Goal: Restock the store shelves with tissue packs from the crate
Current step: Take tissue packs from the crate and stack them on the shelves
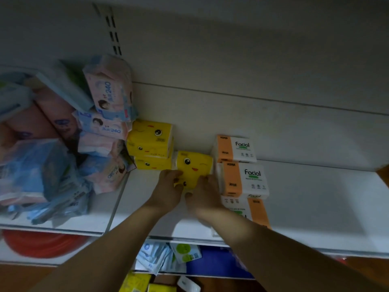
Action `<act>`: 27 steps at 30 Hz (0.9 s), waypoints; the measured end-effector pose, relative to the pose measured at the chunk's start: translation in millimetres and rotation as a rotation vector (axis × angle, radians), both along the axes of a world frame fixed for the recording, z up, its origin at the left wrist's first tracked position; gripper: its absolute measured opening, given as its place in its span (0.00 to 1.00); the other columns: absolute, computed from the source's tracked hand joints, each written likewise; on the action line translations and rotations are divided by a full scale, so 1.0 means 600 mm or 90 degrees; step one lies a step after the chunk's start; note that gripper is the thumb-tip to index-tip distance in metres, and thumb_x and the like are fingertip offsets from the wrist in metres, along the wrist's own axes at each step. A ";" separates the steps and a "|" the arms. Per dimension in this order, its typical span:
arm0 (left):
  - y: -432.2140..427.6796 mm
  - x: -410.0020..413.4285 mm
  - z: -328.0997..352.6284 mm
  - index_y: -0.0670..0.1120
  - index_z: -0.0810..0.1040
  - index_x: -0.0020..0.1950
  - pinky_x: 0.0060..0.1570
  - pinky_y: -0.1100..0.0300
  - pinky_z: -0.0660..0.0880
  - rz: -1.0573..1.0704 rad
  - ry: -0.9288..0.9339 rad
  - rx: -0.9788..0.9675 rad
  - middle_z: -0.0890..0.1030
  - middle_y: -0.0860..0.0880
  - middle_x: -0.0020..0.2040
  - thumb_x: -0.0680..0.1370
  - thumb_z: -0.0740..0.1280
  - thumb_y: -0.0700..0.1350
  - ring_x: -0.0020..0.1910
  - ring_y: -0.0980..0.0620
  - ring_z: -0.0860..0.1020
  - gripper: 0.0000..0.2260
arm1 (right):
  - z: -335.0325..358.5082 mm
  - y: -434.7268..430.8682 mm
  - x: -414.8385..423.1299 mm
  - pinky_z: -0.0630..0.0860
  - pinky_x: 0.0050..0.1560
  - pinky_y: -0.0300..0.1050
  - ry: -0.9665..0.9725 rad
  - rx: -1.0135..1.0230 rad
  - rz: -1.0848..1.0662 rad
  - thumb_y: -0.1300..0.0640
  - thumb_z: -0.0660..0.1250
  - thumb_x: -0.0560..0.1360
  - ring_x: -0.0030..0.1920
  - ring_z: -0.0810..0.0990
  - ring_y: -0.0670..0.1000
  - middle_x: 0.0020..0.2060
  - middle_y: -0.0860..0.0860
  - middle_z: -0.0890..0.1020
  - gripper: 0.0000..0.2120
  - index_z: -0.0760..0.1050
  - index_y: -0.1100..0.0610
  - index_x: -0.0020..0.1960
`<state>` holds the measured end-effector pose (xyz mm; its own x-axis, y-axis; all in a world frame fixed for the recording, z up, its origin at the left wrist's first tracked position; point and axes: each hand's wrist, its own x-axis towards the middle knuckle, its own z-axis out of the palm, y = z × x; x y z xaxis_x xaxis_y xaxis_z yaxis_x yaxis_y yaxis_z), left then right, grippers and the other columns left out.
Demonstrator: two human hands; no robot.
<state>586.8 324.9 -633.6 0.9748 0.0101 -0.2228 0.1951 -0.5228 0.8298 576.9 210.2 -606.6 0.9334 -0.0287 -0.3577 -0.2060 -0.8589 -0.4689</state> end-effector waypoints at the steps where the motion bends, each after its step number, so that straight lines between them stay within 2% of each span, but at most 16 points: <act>1: 0.001 0.007 0.003 0.37 0.68 0.67 0.64 0.57 0.65 -0.005 0.006 0.012 0.63 0.39 0.67 0.77 0.60 0.32 0.65 0.41 0.70 0.18 | 0.002 0.002 0.011 0.62 0.66 0.44 0.000 0.006 0.017 0.54 0.61 0.76 0.71 0.59 0.57 0.71 0.60 0.57 0.28 0.57 0.65 0.71; 2: 0.000 0.013 0.008 0.37 0.67 0.68 0.65 0.59 0.63 -0.014 0.013 0.022 0.61 0.38 0.68 0.77 0.60 0.33 0.67 0.42 0.67 0.19 | 0.004 0.003 0.023 0.60 0.67 0.43 0.005 0.016 0.031 0.55 0.62 0.76 0.72 0.58 0.57 0.72 0.61 0.57 0.28 0.57 0.66 0.71; 4: -0.004 0.023 0.020 0.38 0.65 0.70 0.68 0.60 0.59 -0.027 0.037 0.028 0.58 0.38 0.72 0.76 0.60 0.41 0.72 0.43 0.61 0.23 | 0.014 0.008 0.043 0.55 0.69 0.42 0.018 0.019 0.047 0.54 0.62 0.76 0.74 0.54 0.57 0.73 0.62 0.55 0.31 0.56 0.68 0.71; 6: -0.003 0.031 0.024 0.40 0.64 0.71 0.71 0.53 0.60 -0.018 0.057 0.002 0.56 0.39 0.73 0.70 0.58 0.46 0.73 0.42 0.60 0.29 | 0.026 0.008 0.055 0.55 0.70 0.43 0.024 0.012 0.041 0.54 0.62 0.77 0.75 0.53 0.58 0.75 0.63 0.50 0.32 0.53 0.66 0.74; 7: -0.001 0.033 0.025 0.41 0.64 0.71 0.70 0.49 0.63 -0.009 0.060 -0.016 0.56 0.40 0.73 0.72 0.60 0.45 0.73 0.41 0.61 0.28 | 0.032 0.005 0.056 0.56 0.70 0.44 0.023 0.015 0.040 0.55 0.61 0.77 0.75 0.54 0.58 0.75 0.62 0.48 0.32 0.52 0.65 0.75; 9: 0.007 0.026 0.028 0.42 0.63 0.72 0.67 0.45 0.66 0.004 0.053 -0.032 0.57 0.41 0.74 0.77 0.62 0.37 0.72 0.41 0.63 0.24 | 0.049 -0.007 0.047 0.59 0.70 0.46 0.019 0.032 0.047 0.58 0.59 0.78 0.74 0.56 0.59 0.75 0.61 0.50 0.30 0.51 0.63 0.75; 10: 0.013 0.020 0.034 0.43 0.62 0.72 0.67 0.46 0.67 0.008 0.057 -0.038 0.58 0.43 0.74 0.77 0.62 0.35 0.72 0.42 0.63 0.24 | 0.057 -0.015 0.038 0.60 0.69 0.47 0.021 0.041 0.054 0.58 0.59 0.78 0.73 0.57 0.60 0.75 0.60 0.52 0.29 0.51 0.62 0.75; 13: 0.024 -0.006 0.088 0.48 0.63 0.73 0.60 0.51 0.71 0.004 0.112 -0.041 0.61 0.45 0.74 0.78 0.64 0.39 0.72 0.46 0.64 0.24 | 0.100 -0.043 0.001 0.67 0.65 0.49 0.044 0.059 0.079 0.54 0.59 0.78 0.70 0.63 0.60 0.74 0.56 0.55 0.28 0.54 0.57 0.74; 16: 0.023 -0.040 0.157 0.50 0.62 0.73 0.58 0.56 0.69 -0.051 0.140 -0.006 0.62 0.46 0.74 0.78 0.64 0.43 0.72 0.48 0.63 0.24 | 0.161 -0.077 -0.036 0.74 0.57 0.47 0.072 0.081 0.076 0.50 0.60 0.77 0.65 0.70 0.58 0.73 0.54 0.59 0.29 0.55 0.54 0.75; 19: 0.005 -0.080 0.246 0.51 0.61 0.74 0.62 0.60 0.66 -0.097 0.130 0.076 0.61 0.47 0.75 0.78 0.65 0.46 0.72 0.48 0.62 0.25 | 0.237 -0.113 -0.079 0.70 0.60 0.43 0.096 0.064 0.073 0.49 0.60 0.78 0.68 0.68 0.57 0.74 0.54 0.60 0.29 0.55 0.53 0.76; 23: -0.023 -0.139 0.352 0.49 0.60 0.74 0.59 0.67 0.61 -0.176 0.112 0.161 0.59 0.48 0.76 0.78 0.65 0.48 0.73 0.49 0.61 0.26 | 0.324 -0.147 -0.146 0.73 0.63 0.48 0.108 0.082 0.079 0.52 0.62 0.76 0.62 0.74 0.56 0.65 0.56 0.73 0.22 0.68 0.57 0.68; 25: -0.034 -0.170 0.396 0.48 0.60 0.75 0.62 0.66 0.60 -0.218 0.115 0.189 0.58 0.49 0.76 0.78 0.65 0.49 0.73 0.50 0.60 0.27 | 0.367 -0.159 -0.185 0.73 0.62 0.48 0.110 0.092 0.096 0.53 0.62 0.76 0.60 0.75 0.56 0.64 0.55 0.74 0.20 0.70 0.58 0.66; 27: -0.041 -0.202 0.445 0.48 0.59 0.75 0.68 0.62 0.58 -0.263 0.119 0.217 0.58 0.49 0.76 0.77 0.65 0.50 0.74 0.50 0.59 0.28 | 0.418 -0.173 -0.228 0.69 0.64 0.44 0.097 0.088 0.095 0.53 0.62 0.77 0.63 0.72 0.55 0.65 0.54 0.71 0.21 0.68 0.56 0.68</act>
